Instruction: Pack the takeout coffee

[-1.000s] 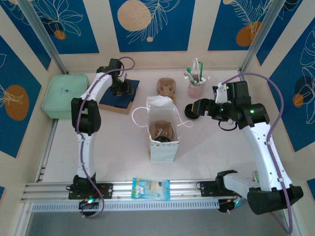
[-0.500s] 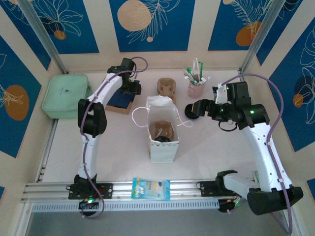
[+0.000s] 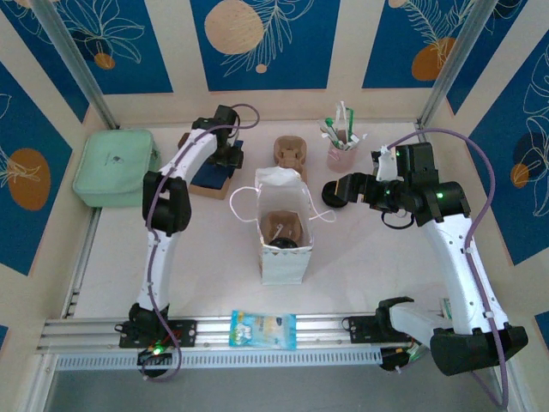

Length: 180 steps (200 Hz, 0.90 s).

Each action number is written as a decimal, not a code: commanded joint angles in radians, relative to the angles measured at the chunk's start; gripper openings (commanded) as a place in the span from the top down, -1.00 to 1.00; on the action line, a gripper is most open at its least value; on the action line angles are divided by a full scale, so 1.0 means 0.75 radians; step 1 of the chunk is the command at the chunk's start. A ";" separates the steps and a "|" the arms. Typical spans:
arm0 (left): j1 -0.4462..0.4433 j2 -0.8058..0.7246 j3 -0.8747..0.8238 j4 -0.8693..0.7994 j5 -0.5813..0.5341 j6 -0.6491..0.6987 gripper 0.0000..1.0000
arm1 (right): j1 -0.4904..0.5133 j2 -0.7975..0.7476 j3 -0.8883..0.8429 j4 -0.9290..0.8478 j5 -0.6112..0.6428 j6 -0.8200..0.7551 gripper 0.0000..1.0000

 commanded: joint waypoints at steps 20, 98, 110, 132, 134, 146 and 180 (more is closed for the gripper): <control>0.000 0.007 0.059 -0.033 -0.026 0.025 0.04 | -0.012 -0.016 0.004 -0.015 -0.025 -0.011 -0.69; 0.013 -0.025 0.124 -0.072 -0.096 0.064 0.71 | -0.012 -0.016 0.001 -0.013 -0.040 -0.006 -0.67; 0.026 -0.046 0.125 -0.068 -0.076 0.060 0.74 | -0.012 -0.016 0.000 -0.013 -0.040 -0.005 -0.67; 0.044 -0.080 0.124 -0.068 -0.063 0.060 0.72 | -0.012 -0.016 -0.008 -0.009 -0.043 -0.001 -0.67; 0.046 -0.082 0.125 -0.069 -0.061 0.060 0.70 | -0.012 -0.016 -0.008 -0.007 -0.043 -0.001 -0.67; 0.056 -0.095 0.126 -0.074 -0.043 0.059 0.56 | -0.012 -0.016 -0.012 -0.003 -0.051 0.003 -0.67; 0.074 -0.099 0.121 -0.088 0.012 0.044 0.37 | -0.011 -0.010 -0.015 -0.001 -0.058 0.005 -0.66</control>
